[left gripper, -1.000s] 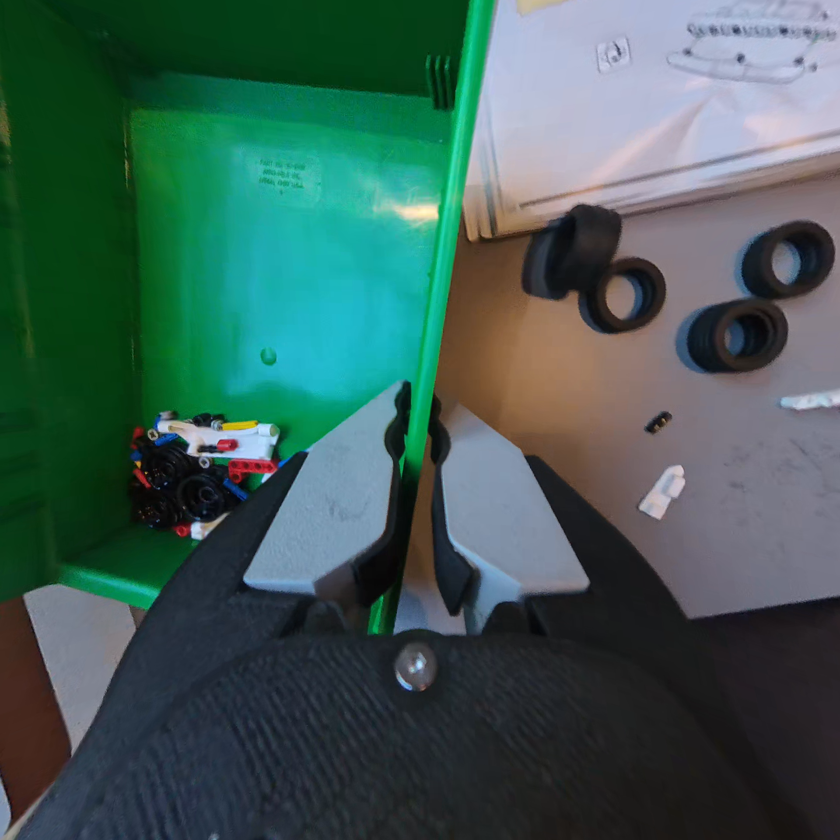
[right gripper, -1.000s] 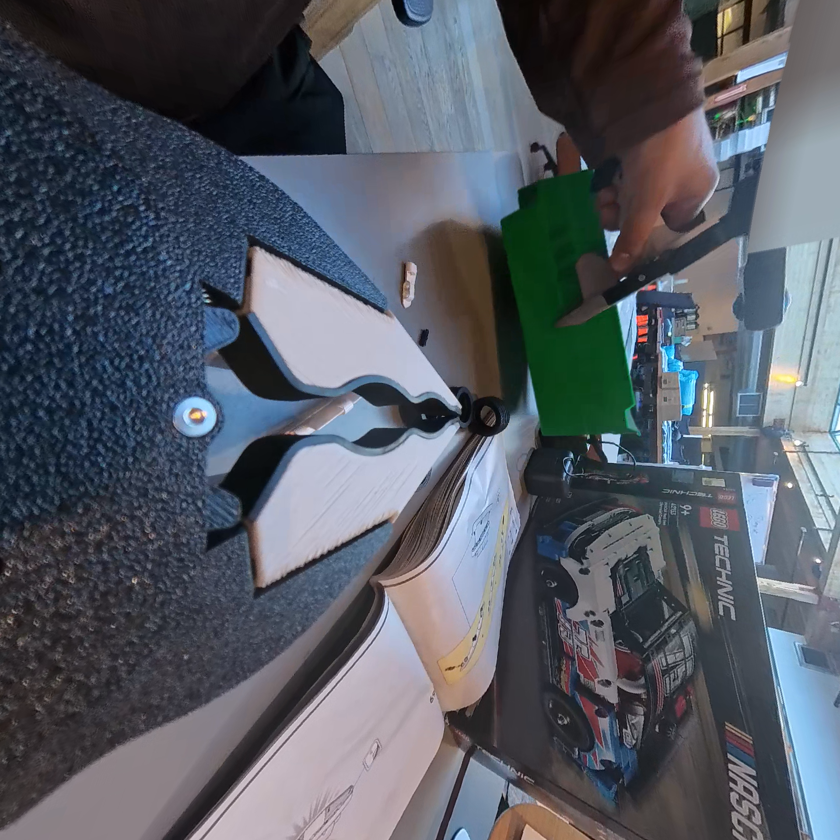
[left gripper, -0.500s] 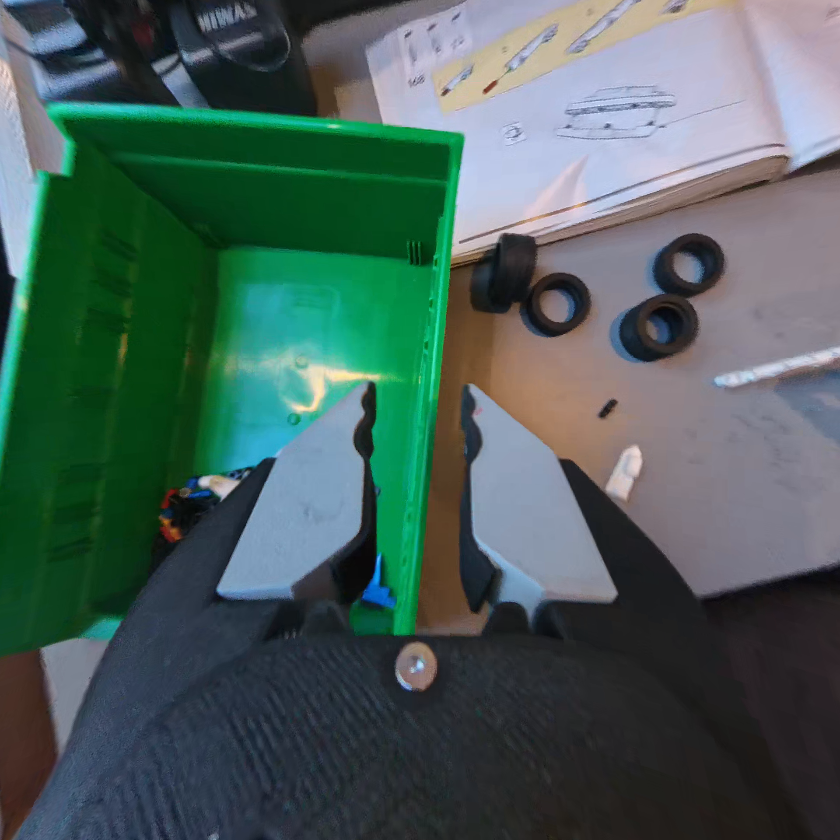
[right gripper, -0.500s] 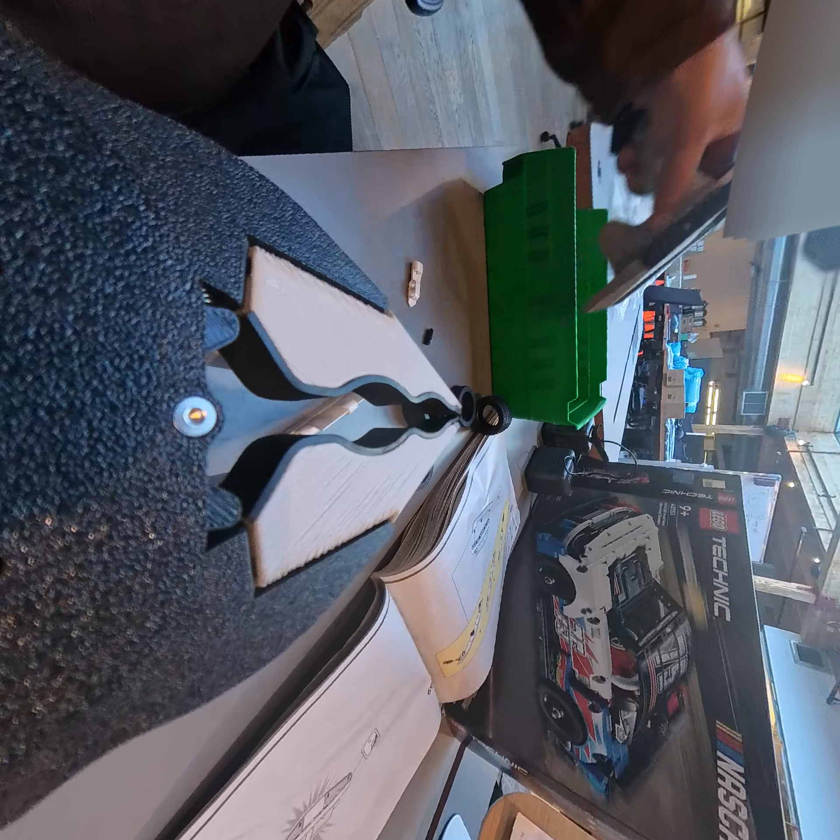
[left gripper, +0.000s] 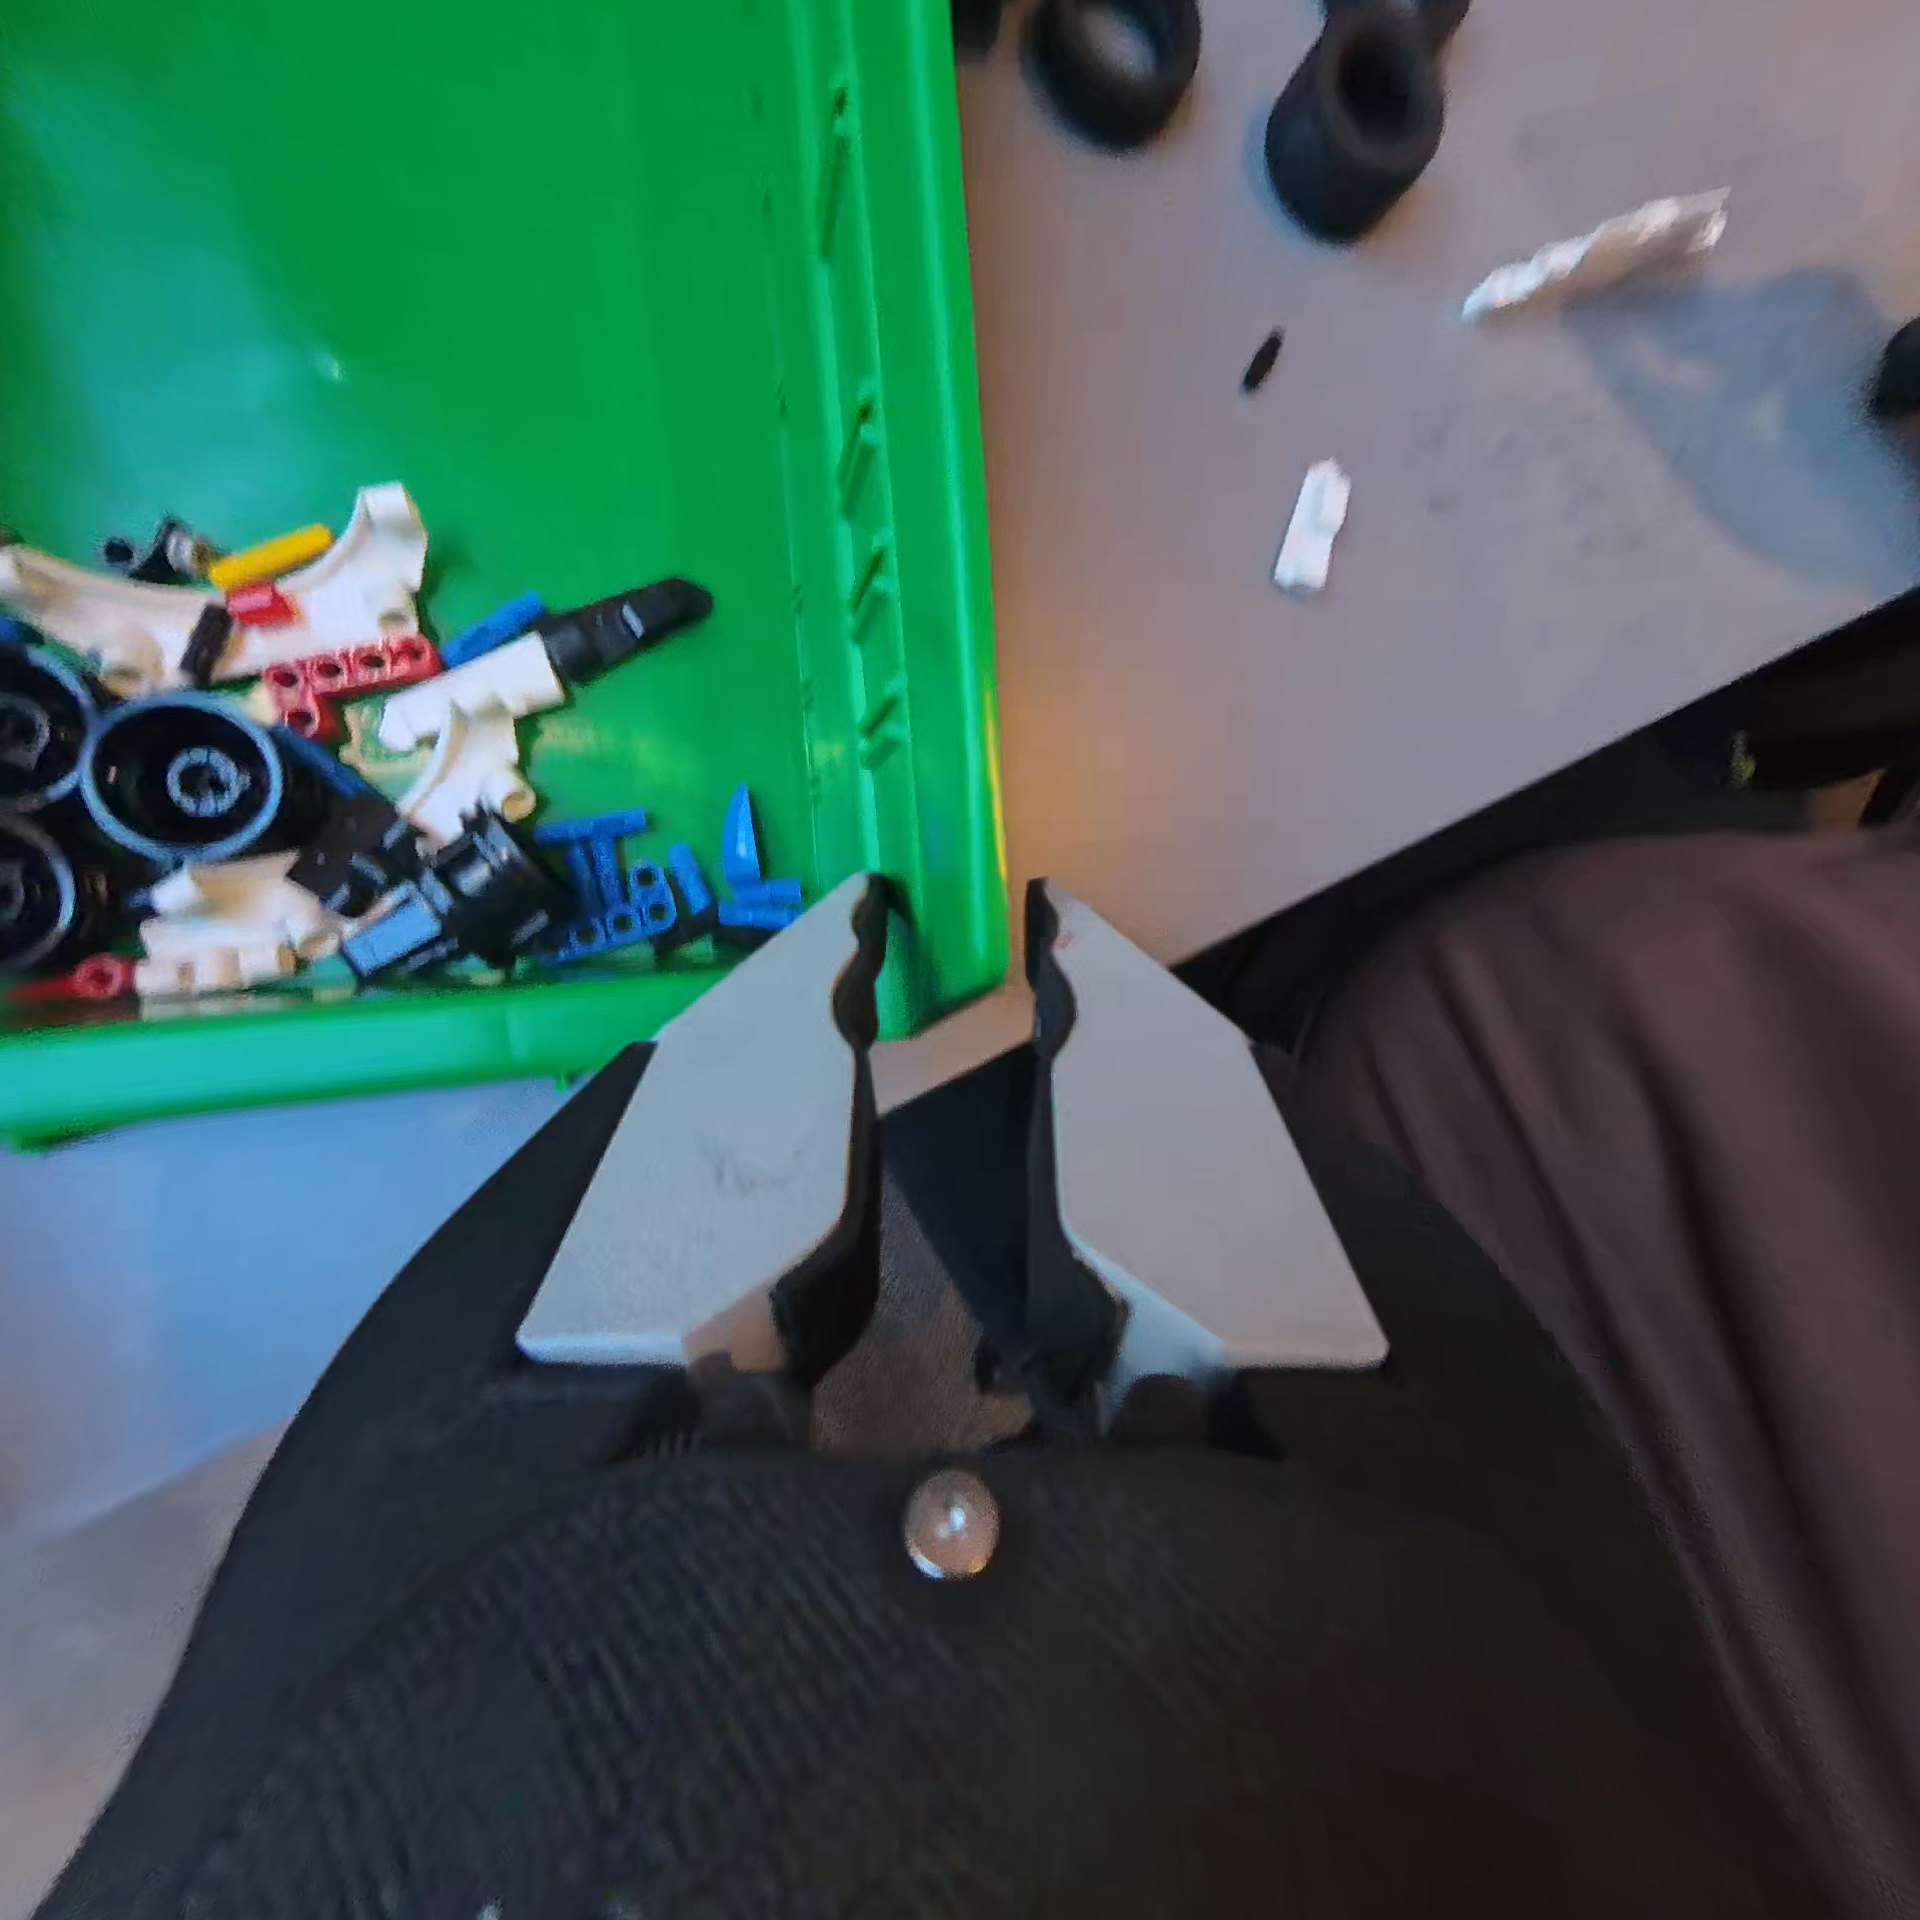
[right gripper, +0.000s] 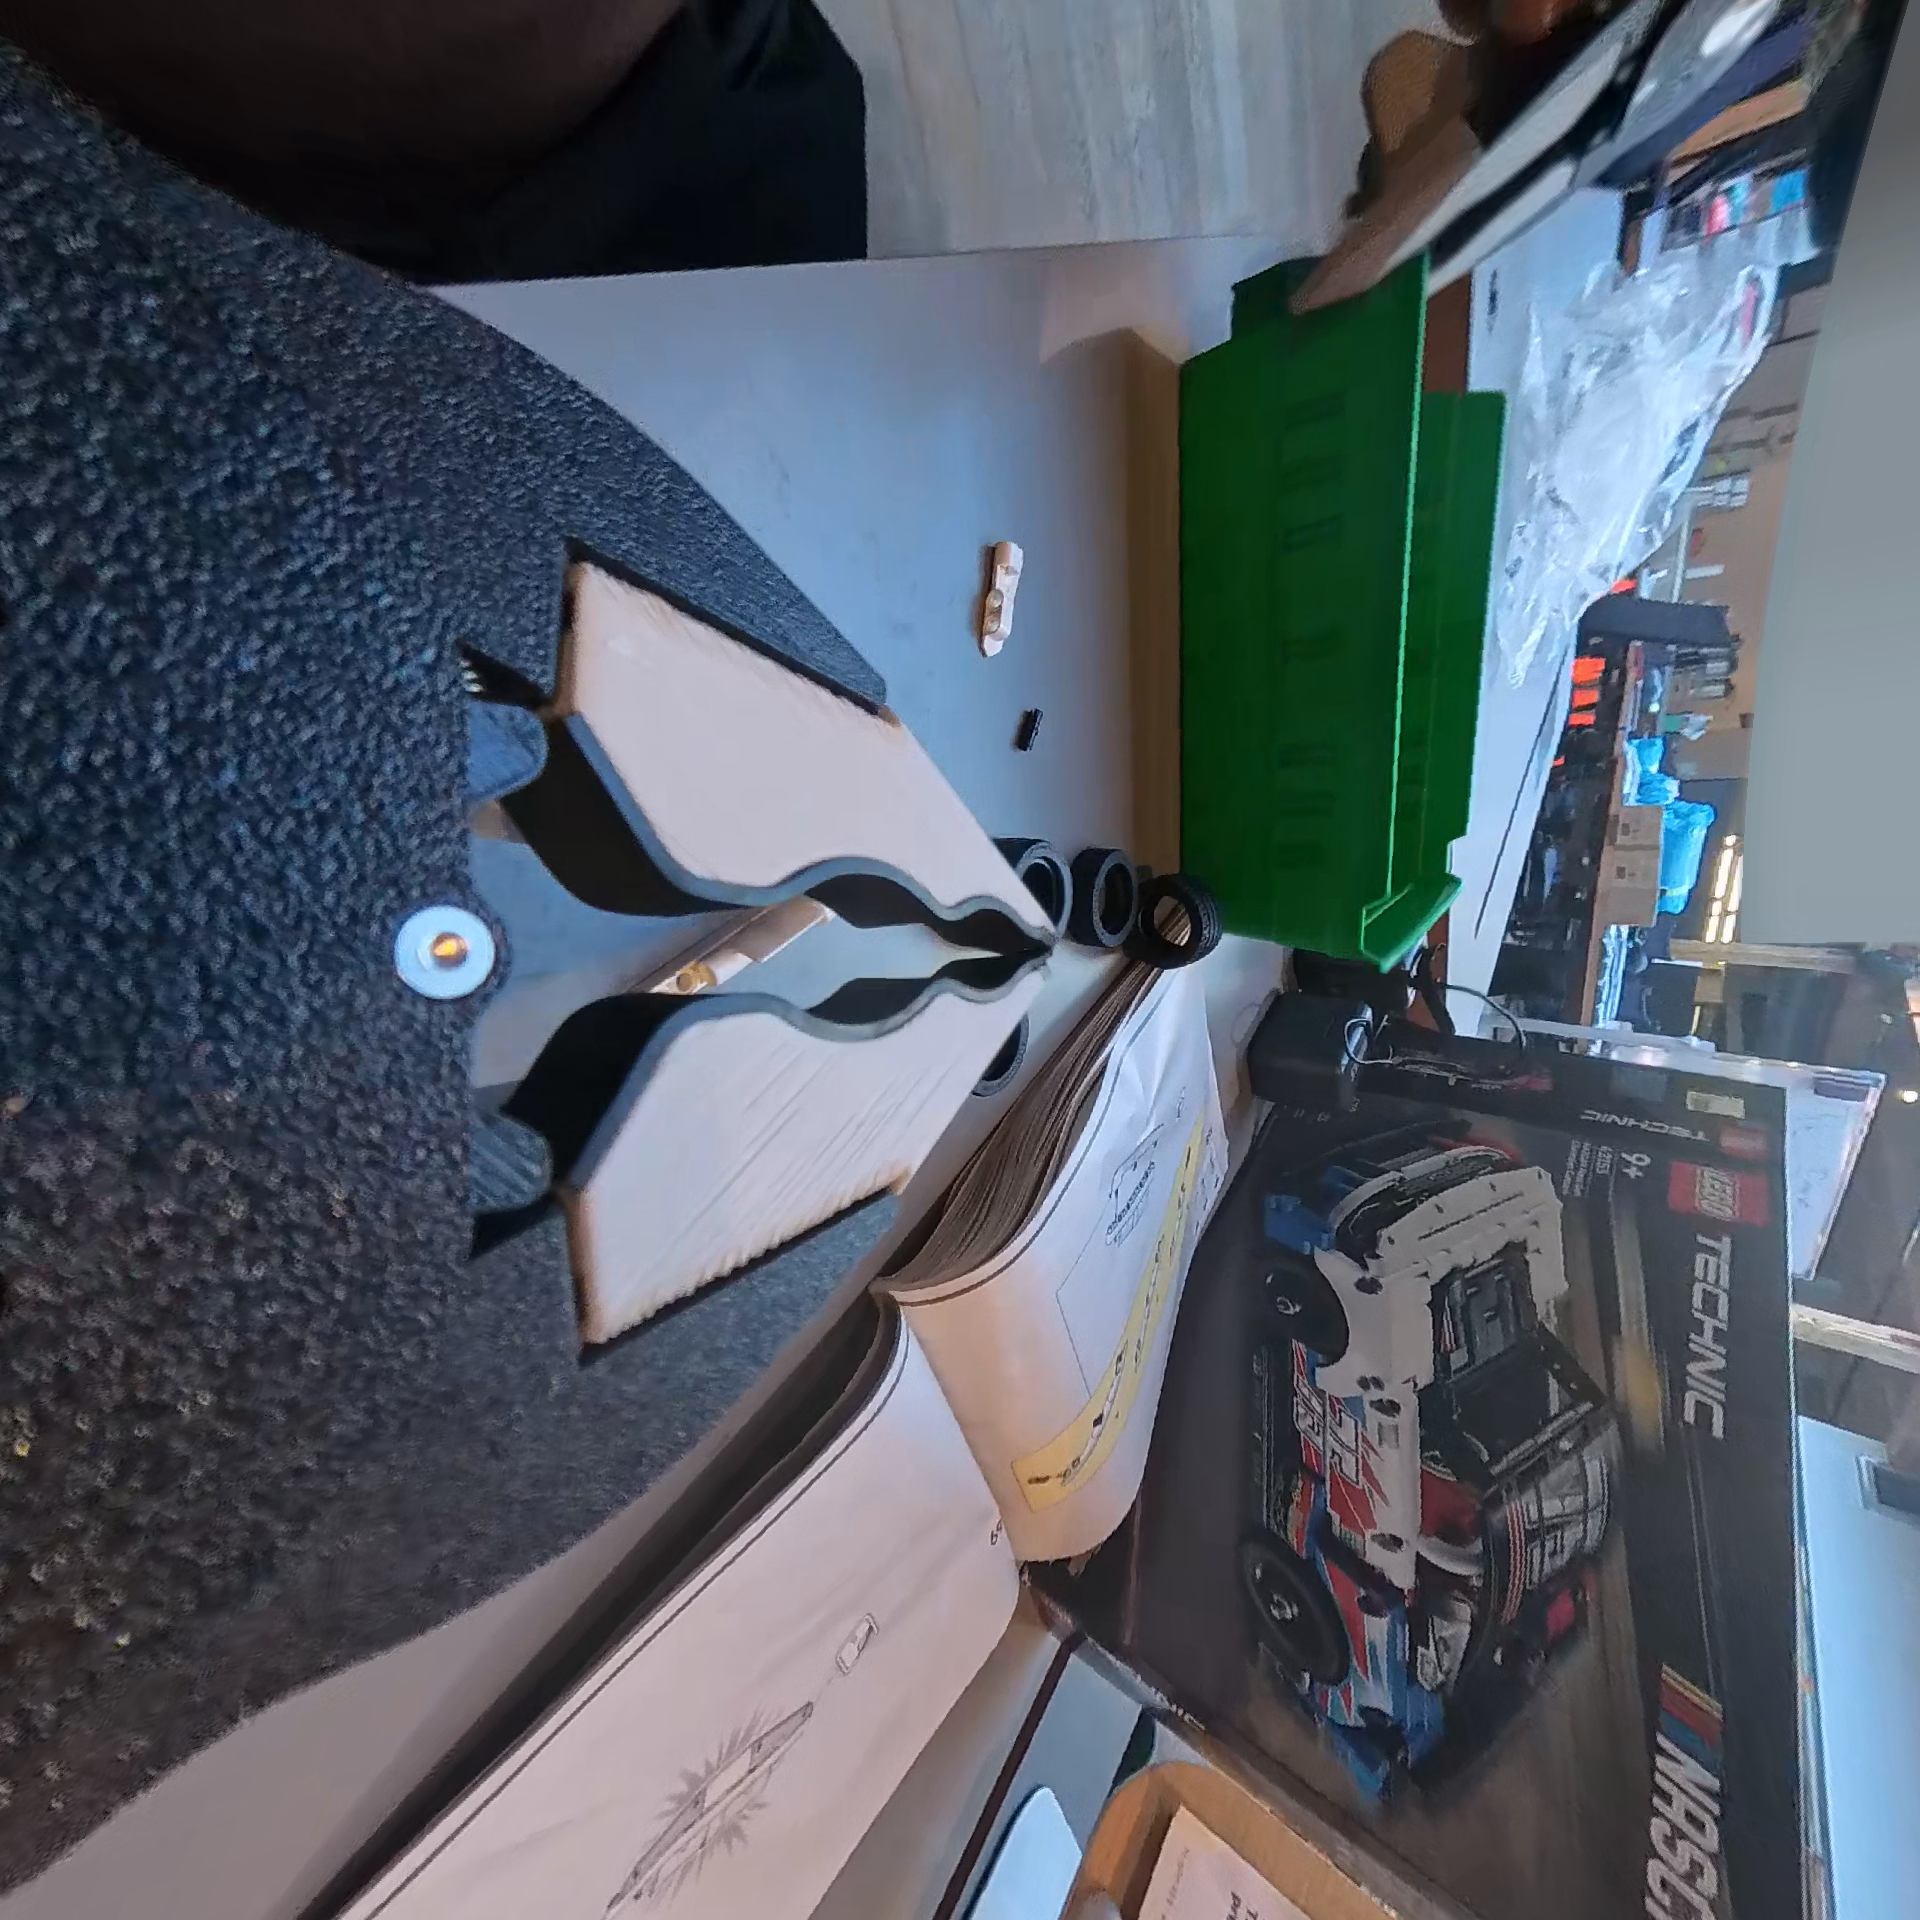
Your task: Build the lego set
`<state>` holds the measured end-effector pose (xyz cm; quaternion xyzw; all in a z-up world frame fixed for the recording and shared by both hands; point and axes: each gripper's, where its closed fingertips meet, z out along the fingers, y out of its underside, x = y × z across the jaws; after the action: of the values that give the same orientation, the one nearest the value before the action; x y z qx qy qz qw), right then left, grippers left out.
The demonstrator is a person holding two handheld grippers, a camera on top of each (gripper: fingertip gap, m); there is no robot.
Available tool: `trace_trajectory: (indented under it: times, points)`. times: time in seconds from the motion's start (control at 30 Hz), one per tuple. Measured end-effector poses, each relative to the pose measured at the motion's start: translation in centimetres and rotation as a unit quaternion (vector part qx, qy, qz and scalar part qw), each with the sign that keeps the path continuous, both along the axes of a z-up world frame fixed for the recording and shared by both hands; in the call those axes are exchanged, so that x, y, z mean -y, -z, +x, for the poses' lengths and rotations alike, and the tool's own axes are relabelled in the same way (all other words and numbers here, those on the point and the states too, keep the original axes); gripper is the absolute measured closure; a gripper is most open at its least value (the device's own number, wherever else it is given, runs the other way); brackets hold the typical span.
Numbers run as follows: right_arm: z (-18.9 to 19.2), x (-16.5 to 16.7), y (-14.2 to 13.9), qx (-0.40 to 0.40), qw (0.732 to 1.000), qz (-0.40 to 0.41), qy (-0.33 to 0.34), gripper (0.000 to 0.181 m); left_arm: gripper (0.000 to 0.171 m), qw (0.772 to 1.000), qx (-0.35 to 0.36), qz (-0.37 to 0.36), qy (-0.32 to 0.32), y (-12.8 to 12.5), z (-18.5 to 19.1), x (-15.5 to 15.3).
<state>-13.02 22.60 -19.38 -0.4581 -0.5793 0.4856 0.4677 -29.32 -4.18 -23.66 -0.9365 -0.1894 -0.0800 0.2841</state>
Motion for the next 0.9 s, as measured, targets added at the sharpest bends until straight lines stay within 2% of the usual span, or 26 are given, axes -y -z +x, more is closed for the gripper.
trace_trajectory:
  times: [0.13,0.17,0.23,0.3,0.33,0.4,0.43,0.47,0.53,0.57,0.63,0.7,0.77,0.9]
  points:
    - [-0.3,0.1,0.4,0.011,1.0,0.023,0.01,0.18,0.135,0.997,0.045,0.044,0.037,-0.4,2.7,-4.5]
    - [-0.3,0.0,0.5,0.012,0.999,0.027,0.015,0.18,0.139,0.997,0.04,0.045,0.05,-0.4,3.0,-5.0]
    - [-0.2,-0.2,0.5,0.013,0.999,0.03,0.023,0.181,0.137,0.996,0.022,0.047,0.074,-1.2,2.6,-5.2]
    - [-0.2,-0.5,0.5,0.013,0.999,0.03,0.029,0.181,0.122,0.994,-0.007,0.03,0.103,-2.8,1.0,-4.2]
    - [-0.2,-0.6,0.5,0.013,0.999,0.029,0.031,0.18,0.121,0.992,-0.032,0.012,0.123,-3.8,-0.3,-3.5]
    - [-0.3,-0.7,0.6,0.015,0.999,0.029,0.035,0.181,0.137,0.984,-0.064,-0.037,0.164,-5.4,-2.7,-2.0]
    - [-0.3,-0.8,0.6,0.017,0.999,0.03,0.037,0.181,0.137,0.981,-0.043,-0.04,0.184,-6.0,-2.9,-1.8]
    - [-0.4,-0.9,0.7,0.019,0.999,0.032,0.04,0.18,0.137,0.979,0.007,-0.034,0.199,-6.2,-2.1,-1.9]
    - [-0.4,-1.1,0.8,0.022,0.998,0.036,0.049,0.181,0.153,0.966,0.121,-0.089,0.21,-4.4,-0.3,-0.5]
    - [-0.5,-1.3,0.9,0.023,0.997,0.039,0.054,0.181,0.155,0.962,0.137,-0.122,0.204,-3.0,-0.1,0.4]
    - [-0.4,-1.6,0.9,0.025,0.997,0.043,0.066,0.181,0.169,0.959,0.14,-0.131,0.208,-0.9,0.2,1.7]
    - [-0.5,-1.9,1.0,0.028,0.996,0.045,0.074,0.181,0.17,0.965,0.142,-0.082,0.204,-0.3,0.7,1.1]
    - [-0.6,-2.1,1.2,0.035,0.995,0.046,0.079,0.18,0.171,0.968,0.166,0.012,0.187,-1.1,2.2,-1.5]
    - [-0.9,-2.2,1.6,0.047,0.994,0.055,0.085,0.18,0.171,0.962,0.173,0.091,0.189,-1.0,4.4,-5.7]
